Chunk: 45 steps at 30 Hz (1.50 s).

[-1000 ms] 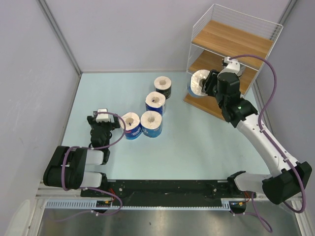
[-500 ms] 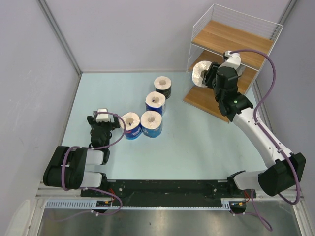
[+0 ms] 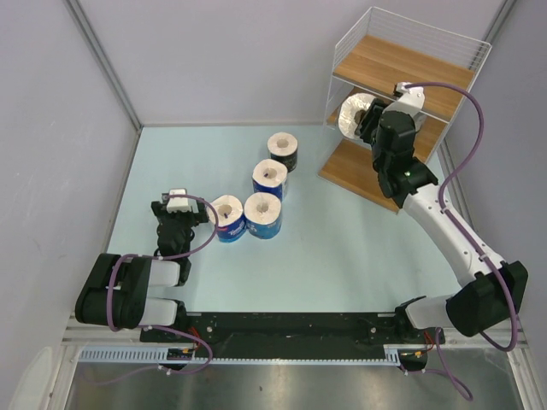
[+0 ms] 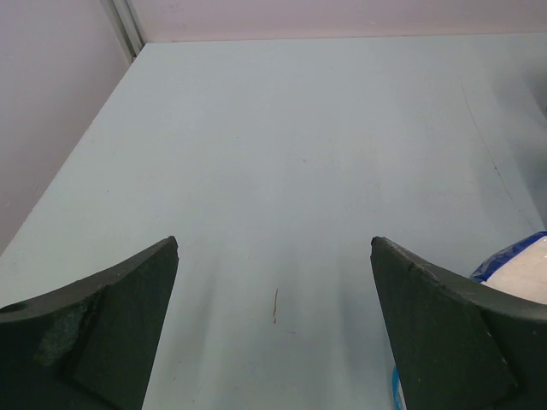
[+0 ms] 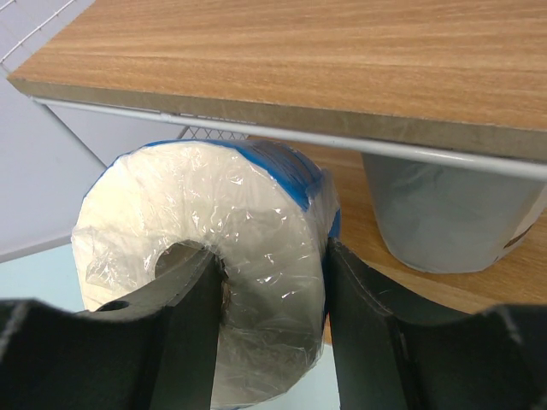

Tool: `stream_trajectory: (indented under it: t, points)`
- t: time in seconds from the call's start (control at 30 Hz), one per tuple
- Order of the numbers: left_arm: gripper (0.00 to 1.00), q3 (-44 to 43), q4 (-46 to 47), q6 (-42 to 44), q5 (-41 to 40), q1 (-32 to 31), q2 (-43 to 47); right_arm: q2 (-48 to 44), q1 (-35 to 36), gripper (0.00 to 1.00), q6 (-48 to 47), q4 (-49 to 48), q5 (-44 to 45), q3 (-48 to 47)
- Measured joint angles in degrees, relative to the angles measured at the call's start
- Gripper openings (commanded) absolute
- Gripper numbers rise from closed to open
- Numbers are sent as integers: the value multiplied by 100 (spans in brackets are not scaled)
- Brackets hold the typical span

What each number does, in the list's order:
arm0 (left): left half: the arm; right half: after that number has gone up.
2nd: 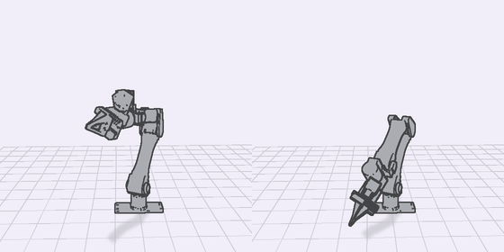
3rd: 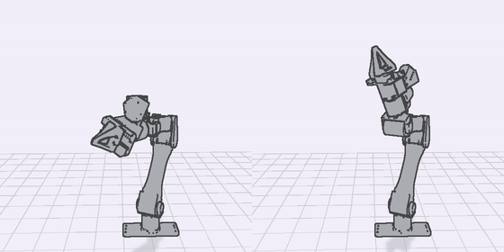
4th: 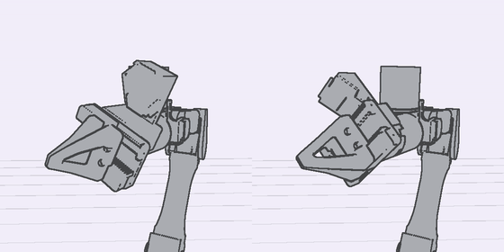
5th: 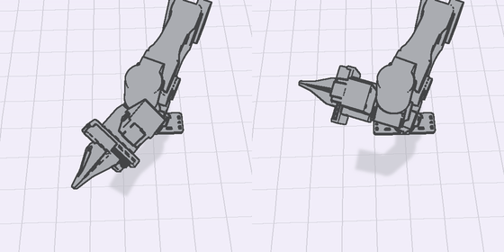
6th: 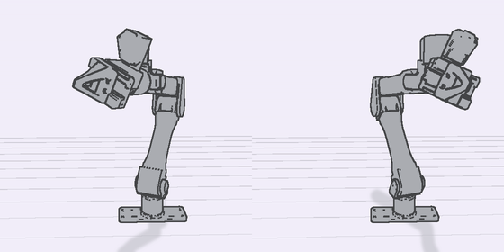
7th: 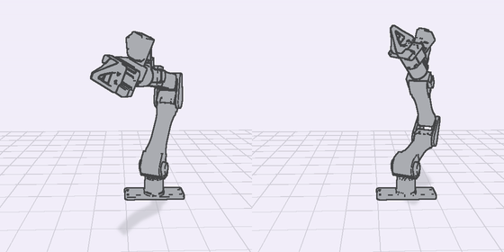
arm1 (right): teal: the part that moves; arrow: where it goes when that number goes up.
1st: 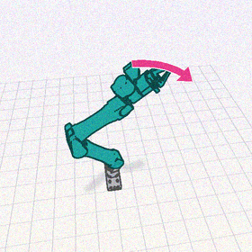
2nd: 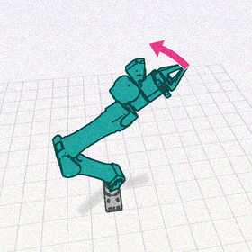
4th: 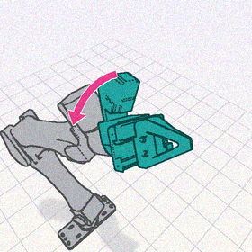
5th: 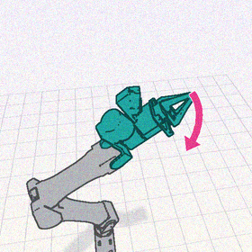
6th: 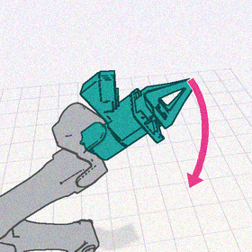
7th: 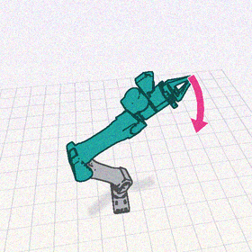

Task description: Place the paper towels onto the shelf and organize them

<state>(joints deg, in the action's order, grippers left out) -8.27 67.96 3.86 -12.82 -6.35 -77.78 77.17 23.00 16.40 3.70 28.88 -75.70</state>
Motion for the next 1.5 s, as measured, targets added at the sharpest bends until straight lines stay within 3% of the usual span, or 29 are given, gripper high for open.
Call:
stream_trajectory:
  t: [0.53,0.97,1.33,1.5]
  points:
    - [100,0,2,0,0,0,0,282,0,33,-201,-544,649,-20]
    - [100,0,2,0,0,0,0,503,0,42,-326,-831,809,-20]
    - [100,0,2,0,0,2,0,503,11,43,-339,-824,1097,-20]
    - [100,0,0,0,0,2,0,503,11,52,-345,-822,1128,-20]
